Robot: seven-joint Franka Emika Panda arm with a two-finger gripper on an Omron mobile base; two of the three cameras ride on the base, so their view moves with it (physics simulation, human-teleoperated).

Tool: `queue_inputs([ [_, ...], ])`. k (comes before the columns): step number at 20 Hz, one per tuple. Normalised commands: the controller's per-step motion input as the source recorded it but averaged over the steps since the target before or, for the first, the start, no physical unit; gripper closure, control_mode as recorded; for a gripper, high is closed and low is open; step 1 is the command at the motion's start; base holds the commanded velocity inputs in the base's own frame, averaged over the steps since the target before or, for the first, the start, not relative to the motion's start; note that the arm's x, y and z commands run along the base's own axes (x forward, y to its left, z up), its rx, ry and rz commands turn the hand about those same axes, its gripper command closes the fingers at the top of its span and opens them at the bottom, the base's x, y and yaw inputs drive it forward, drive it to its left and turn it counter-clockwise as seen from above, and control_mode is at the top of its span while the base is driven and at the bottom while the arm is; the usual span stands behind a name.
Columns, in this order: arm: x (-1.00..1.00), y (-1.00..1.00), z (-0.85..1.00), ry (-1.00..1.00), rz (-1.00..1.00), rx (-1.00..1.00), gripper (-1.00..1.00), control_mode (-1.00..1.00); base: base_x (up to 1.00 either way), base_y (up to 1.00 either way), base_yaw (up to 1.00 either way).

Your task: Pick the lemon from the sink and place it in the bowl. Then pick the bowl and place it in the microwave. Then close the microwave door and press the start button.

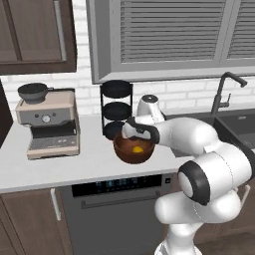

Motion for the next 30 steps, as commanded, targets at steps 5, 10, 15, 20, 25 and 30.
queue_inputs([
  [5, -0.02, -0.25, 0.19, 0.00, 0.00, 0.04, -1.00, -1.00, 0.00, 0.00, 0.00],
  [10, -0.08, -0.87, 0.04, 0.01, -0.07, 0.07, -1.00, -1.00, 0.00, 0.00, 0.00],
  [15, 0.07, -0.33, -0.53, 0.15, -0.09, 0.00, -1.00, -1.00, 0.00, 0.00, 0.00],
  [20, 0.40, 0.12, -0.55, 0.15, 0.00, 0.04, -1.00, -1.00, 0.00, 0.00, 0.00],
  [25, 0.16, 0.07, -0.38, 0.09, 0.00, 0.05, 1.00, -1.00, 0.00, 0.00, 0.00],
  [30, 0.00, 0.14, -0.26, 0.02, 0.00, 0.03, 1.00, -1.00, 0.00, 0.00, 0.00],
])
